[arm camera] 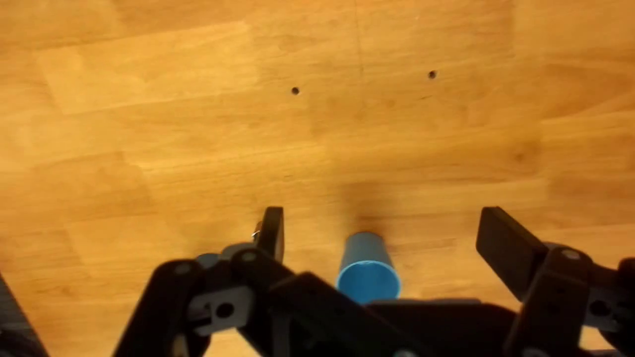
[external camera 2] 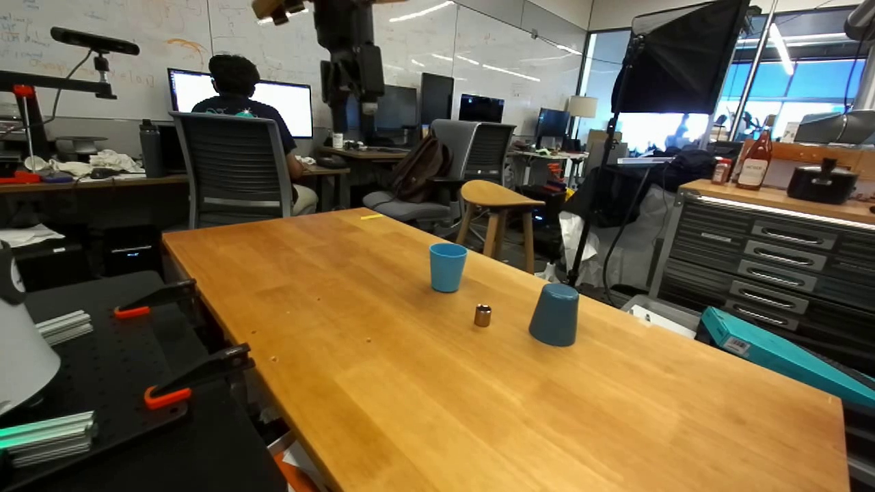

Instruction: Pick up the object and put it in the light blue cup

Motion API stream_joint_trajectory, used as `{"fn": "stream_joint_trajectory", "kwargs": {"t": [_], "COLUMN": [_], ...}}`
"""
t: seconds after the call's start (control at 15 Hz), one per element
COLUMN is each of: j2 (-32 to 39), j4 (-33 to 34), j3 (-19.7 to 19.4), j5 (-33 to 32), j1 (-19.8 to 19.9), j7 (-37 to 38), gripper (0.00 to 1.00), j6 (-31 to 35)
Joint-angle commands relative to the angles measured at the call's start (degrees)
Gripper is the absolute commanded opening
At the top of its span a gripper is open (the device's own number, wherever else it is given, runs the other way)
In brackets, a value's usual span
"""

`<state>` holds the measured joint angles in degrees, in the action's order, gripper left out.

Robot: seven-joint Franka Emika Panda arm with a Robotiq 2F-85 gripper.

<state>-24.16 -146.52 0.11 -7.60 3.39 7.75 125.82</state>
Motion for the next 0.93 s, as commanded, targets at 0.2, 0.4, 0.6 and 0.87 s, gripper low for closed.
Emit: {"fn": "stream_joint_trajectory", "kwargs": {"t": [0.2, 0.4, 0.6, 0.87], "j2": [23.60, 33.46, 43.90, 43.01], "j4": [11.12, 18.08, 27.74, 25.15], "j3": [-5.85, -9.07, -9.32, -10.10], "j5": [-5.15, 1.12, 8.60, 7.50], "j1": [9.92, 9.84, 9.79, 8.95], "j7": [8.60, 5.98, 3.99, 4.77], "gripper": [1.00, 1.00, 1.00, 1.00], "j6": [6.29, 5.43, 4.10, 6.11]}}
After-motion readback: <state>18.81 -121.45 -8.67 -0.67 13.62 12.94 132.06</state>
